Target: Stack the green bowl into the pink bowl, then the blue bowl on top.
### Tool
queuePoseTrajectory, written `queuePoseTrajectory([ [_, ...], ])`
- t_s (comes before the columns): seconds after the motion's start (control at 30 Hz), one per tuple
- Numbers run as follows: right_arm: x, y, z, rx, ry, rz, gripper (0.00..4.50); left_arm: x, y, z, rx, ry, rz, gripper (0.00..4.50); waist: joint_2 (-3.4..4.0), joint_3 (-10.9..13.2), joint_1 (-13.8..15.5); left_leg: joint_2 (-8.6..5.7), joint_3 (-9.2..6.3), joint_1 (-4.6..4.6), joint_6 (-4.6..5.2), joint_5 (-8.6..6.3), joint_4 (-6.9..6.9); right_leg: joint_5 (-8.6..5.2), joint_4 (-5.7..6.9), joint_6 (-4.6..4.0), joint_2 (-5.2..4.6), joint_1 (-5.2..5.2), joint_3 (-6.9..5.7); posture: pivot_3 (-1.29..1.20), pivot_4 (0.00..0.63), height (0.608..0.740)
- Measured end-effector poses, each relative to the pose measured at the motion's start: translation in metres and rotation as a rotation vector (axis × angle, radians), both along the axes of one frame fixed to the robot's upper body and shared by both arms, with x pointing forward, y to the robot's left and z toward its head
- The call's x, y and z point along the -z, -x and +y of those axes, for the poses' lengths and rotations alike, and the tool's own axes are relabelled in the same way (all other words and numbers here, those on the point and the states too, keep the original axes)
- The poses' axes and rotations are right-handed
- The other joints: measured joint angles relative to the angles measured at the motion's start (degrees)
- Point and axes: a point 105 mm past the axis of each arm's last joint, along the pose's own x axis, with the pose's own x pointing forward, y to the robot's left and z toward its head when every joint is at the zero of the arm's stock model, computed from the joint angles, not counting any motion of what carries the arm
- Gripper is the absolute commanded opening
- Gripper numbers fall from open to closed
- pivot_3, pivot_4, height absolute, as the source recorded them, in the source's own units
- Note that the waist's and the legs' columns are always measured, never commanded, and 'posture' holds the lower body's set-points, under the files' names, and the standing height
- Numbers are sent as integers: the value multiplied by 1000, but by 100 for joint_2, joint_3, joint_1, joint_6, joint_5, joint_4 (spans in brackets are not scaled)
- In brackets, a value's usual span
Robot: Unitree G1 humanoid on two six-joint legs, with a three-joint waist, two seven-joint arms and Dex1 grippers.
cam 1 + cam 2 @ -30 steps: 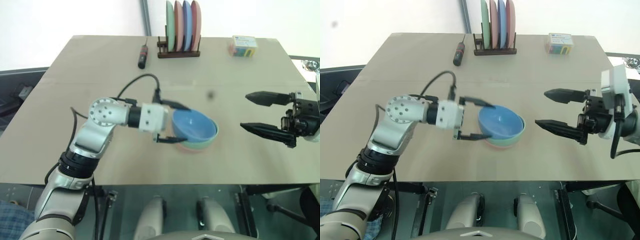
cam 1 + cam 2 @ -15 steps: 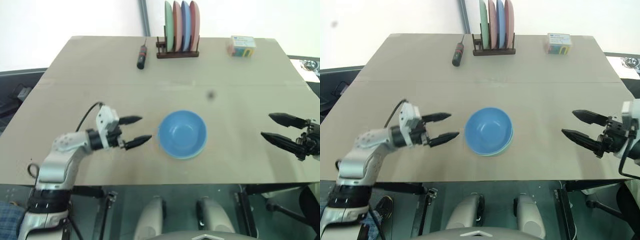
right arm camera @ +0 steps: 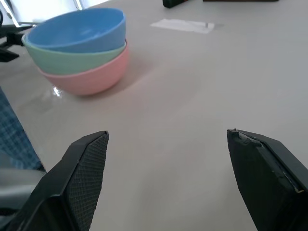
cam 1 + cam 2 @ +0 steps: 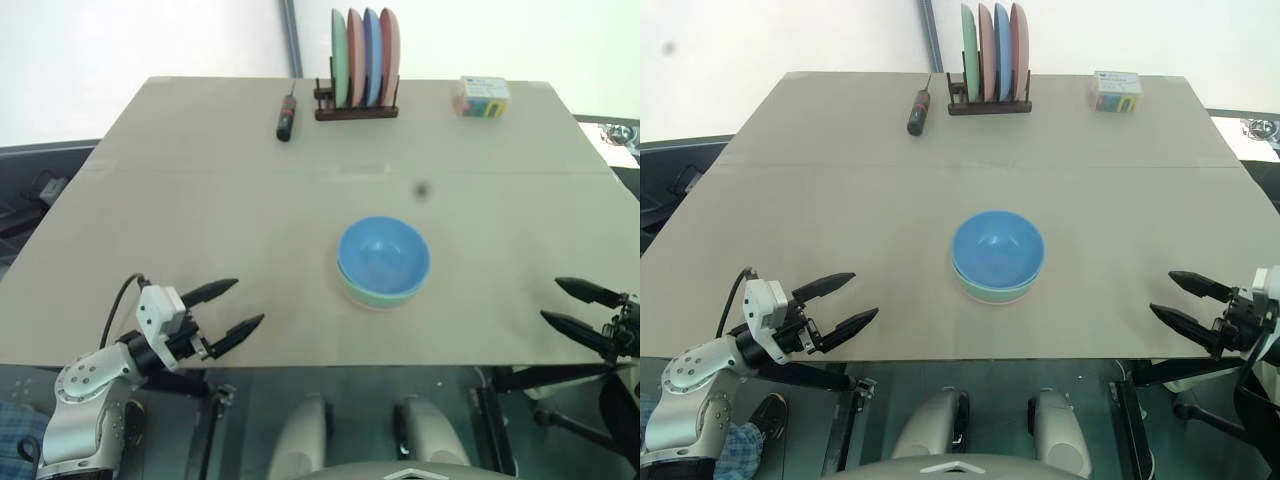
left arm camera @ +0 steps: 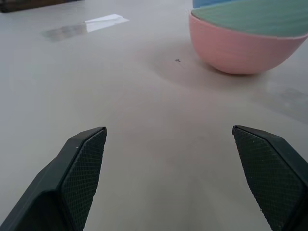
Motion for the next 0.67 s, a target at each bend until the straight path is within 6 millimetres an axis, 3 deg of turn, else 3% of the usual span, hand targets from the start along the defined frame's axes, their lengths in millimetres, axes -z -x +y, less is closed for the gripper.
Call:
queuePoseTrajectory([
  [0.67, 4, 16, 10, -98, 65, -68, 4121, -7, -1, -7, 81, 9, -62, 4437, 1, 0, 0, 1, 0, 10, 0, -1, -2, -10, -5, 14, 0, 11, 1, 0, 150, 740],
])
